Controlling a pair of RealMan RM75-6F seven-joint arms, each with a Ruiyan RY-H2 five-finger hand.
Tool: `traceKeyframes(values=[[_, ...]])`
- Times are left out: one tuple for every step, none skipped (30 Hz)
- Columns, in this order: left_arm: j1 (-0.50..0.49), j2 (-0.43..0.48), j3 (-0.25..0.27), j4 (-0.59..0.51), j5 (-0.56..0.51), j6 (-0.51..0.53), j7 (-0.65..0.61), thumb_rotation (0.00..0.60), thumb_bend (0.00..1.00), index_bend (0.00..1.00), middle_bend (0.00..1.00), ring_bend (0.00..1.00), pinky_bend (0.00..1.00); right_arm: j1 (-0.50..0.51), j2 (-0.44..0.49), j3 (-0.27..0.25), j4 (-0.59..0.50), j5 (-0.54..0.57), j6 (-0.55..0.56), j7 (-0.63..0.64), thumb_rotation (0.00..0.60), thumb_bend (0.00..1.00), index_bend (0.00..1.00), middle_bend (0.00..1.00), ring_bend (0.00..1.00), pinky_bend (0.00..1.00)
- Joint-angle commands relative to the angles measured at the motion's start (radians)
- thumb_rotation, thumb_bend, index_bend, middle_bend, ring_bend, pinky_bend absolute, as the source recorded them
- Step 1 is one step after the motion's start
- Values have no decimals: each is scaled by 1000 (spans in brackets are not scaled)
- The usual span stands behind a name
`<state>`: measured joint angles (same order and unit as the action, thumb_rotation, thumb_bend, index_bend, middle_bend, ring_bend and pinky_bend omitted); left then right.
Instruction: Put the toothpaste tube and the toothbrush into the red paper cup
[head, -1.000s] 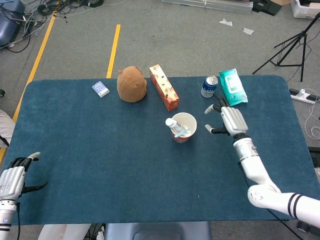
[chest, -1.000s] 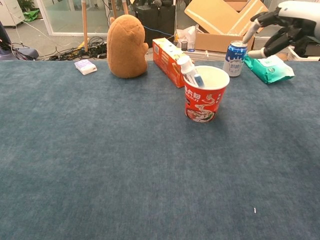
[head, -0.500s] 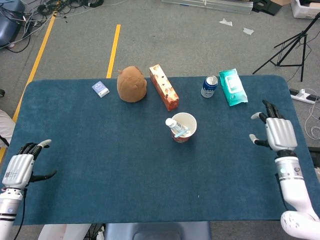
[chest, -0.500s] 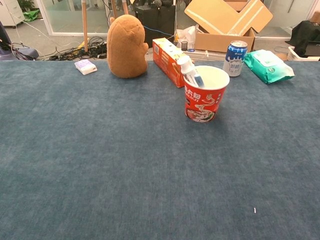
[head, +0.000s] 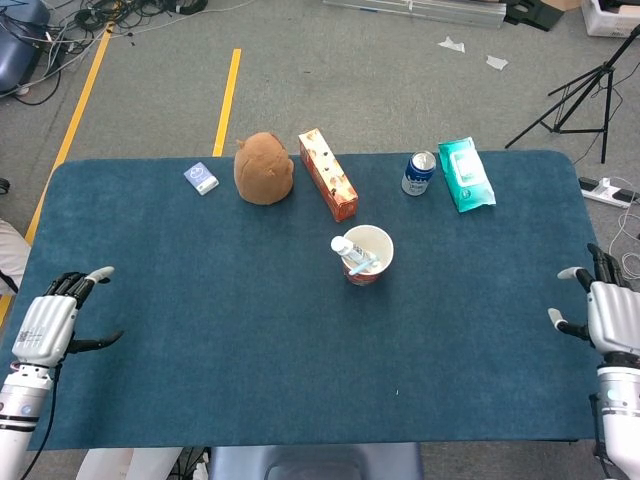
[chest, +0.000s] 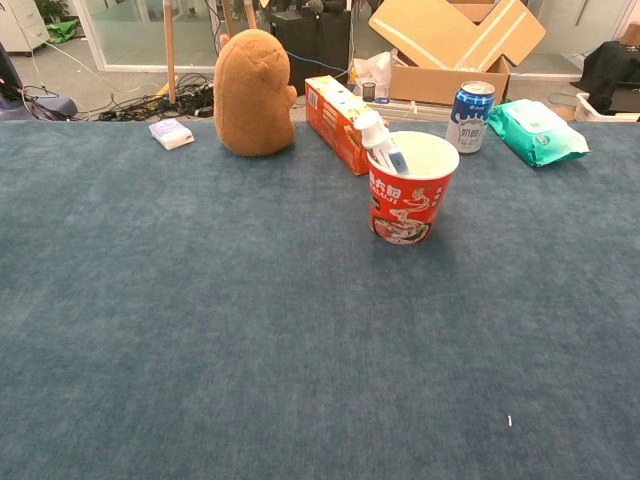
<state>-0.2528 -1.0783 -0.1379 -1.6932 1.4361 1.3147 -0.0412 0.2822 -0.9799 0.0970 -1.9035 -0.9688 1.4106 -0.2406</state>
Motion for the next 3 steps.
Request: traceKeyframes(values=[[0, -1, 4, -4, 0, 3, 2, 600, 25, 168, 290, 217, 170, -22, -2, -1, -3, -9, 2, 27, 600, 157, 370, 50, 0, 283], [0, -3, 6, -4, -1, 2, 1, 600, 25, 168, 290, 217, 170, -28, -4, 1, -3, -9, 3, 35, 600, 157, 370, 50, 0, 283], [-1, -6, 8, 0, -3, 1, 2, 600, 25, 168, 290, 217, 170, -33, -7, 3, 0, -10, 1, 45, 600, 157, 370, 50, 0, 283]])
